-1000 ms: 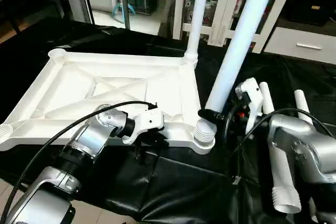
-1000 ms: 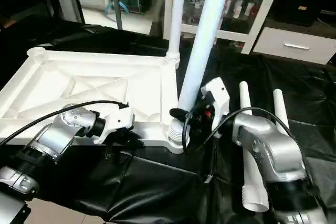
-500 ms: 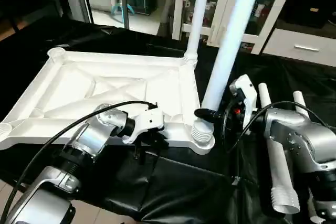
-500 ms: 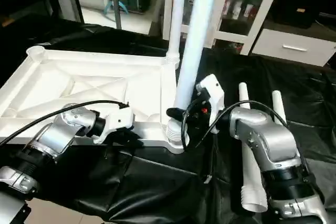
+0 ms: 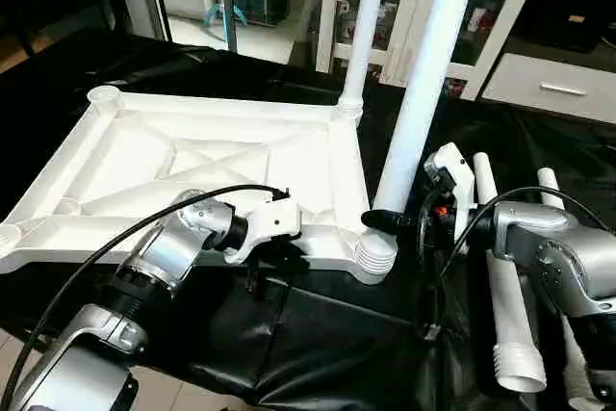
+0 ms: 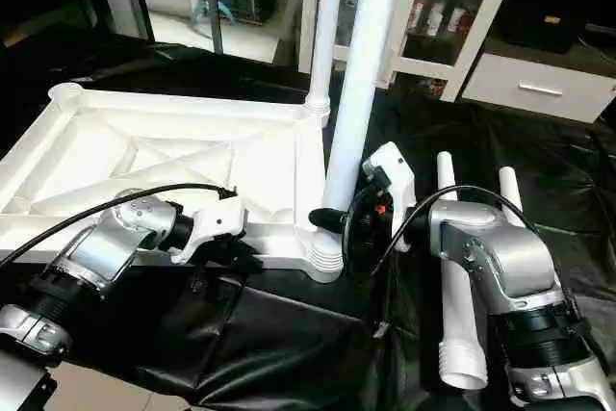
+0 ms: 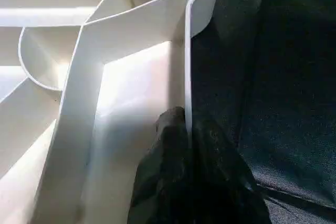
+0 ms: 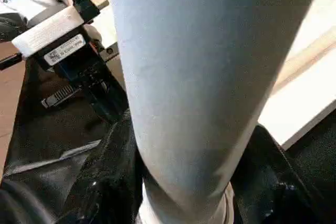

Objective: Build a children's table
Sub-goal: Insert table leg to table base

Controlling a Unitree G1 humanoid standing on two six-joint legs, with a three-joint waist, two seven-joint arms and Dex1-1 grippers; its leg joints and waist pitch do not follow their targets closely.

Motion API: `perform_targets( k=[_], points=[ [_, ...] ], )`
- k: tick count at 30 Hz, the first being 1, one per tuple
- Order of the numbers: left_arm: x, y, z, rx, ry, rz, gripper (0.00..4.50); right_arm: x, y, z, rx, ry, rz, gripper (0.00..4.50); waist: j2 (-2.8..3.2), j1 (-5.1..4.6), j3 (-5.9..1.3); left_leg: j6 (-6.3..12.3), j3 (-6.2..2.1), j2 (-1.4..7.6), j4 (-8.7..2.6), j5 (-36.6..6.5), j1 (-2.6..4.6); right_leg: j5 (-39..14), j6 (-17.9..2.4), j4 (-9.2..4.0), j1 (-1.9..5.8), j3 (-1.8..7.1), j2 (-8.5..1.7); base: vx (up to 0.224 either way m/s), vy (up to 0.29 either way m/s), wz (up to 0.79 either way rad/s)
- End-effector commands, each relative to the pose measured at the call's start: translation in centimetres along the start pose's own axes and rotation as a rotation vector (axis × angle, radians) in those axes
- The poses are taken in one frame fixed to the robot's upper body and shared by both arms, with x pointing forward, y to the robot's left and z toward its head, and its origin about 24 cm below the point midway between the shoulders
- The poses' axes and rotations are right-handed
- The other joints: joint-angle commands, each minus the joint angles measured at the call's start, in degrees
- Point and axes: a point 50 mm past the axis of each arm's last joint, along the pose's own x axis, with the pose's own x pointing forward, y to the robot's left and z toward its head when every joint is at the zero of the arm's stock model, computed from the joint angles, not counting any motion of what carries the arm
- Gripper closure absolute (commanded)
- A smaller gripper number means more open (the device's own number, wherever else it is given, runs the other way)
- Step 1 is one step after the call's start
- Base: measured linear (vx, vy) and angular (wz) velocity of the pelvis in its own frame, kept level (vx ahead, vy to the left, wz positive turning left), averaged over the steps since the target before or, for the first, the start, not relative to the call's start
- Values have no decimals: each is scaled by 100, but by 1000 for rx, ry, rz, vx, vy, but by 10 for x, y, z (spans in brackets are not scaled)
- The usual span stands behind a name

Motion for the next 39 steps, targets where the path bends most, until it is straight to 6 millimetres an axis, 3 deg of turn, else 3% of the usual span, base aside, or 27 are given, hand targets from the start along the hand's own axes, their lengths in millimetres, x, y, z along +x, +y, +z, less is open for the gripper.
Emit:
perform_targets(
  k=[1,12,19,21,22,27,28,39],
  points=[
    [9,-9,-14,-49,28,-41,450,2,-2,-6,16,18,-19,265,-57,6,-258,143,-113,365,-476,-445,-39,-1236,-1236,-458,254,259,-523,0,0,0],
    [10,-9,-14,-50,22,-36,450,6,-10,-20,58,3,-72,265,-74,1,-245,131,-117,371,-493,-541,-42,-1402,-1176,-476,242,263,-531,0,0,0],
    [9,-9,-15,-52,20,-25,450,-2,-12,-36,144,-87,-122,265,-87,10,-242,122,-123,376,-511,-674,-45,-1521,-1113,-497,238,265,-532,0,0,0],
    [9,-9,-15,-53,19,-25,450,-3,-12,-38,154,-99,-130,265,-86,9,-243,130,-125,377,-511,-671,-43,-1547,-1106,-501,232,266,-536,0,0,0],
    [9,-9,-15,-55,18,-24,450,-6,-12,-43,172,-120,-147,265,-58,9,-240,121,-127,374,-516,-684,-45,-1563,-1101,-506,233,266,-531,0,0,0],
    [9,-9,-16,-56,15,-23,450,-11,-6,-59,212,-154,-174,265,-66,10,-247,145,-128,377,-527,-673,-45,-1426,-1098,-504,242,261,-525,0,0,0],
    [9,-9,-16,-55,15,-24,450,-12,-3,-62,212,-160,-169,265,-43,14,-244,158,-126,376,-530,-689,-46,-1439,-1103,-512,240,263,-527,0,0,0],
    [9,-8,-16,-53,16,-18,450,-16,14,-85,147,-118,-153,266,-13,26,-257,235,-126,381,-555,-675,-51,-1339,-1077,-534,258,243,-528,0,0,0]
  ],
)
